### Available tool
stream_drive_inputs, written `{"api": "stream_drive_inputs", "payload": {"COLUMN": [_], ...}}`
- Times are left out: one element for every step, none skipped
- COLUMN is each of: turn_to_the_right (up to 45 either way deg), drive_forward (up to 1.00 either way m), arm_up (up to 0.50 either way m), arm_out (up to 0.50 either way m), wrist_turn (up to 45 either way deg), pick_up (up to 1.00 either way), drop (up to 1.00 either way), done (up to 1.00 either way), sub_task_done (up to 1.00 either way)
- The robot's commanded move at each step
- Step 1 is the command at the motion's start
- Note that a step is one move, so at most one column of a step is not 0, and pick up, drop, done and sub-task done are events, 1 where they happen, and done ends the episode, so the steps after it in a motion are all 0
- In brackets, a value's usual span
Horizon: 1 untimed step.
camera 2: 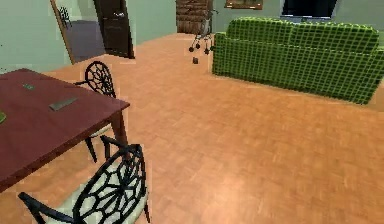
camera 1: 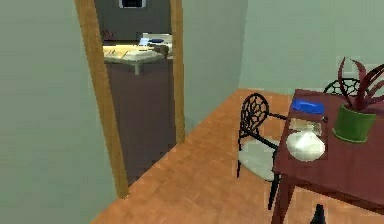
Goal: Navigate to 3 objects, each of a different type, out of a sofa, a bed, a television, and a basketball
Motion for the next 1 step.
{"api": "stream_drive_inputs", "payload": {"turn_to_the_right": [0.0], "drive_forward": [0.05], "arm_up": [0.0], "arm_out": [0.0], "wrist_turn": [0.0], "pick_up": [0.0], "drop": [0.0], "done": [0.0], "sub_task_done": [0.0]}}
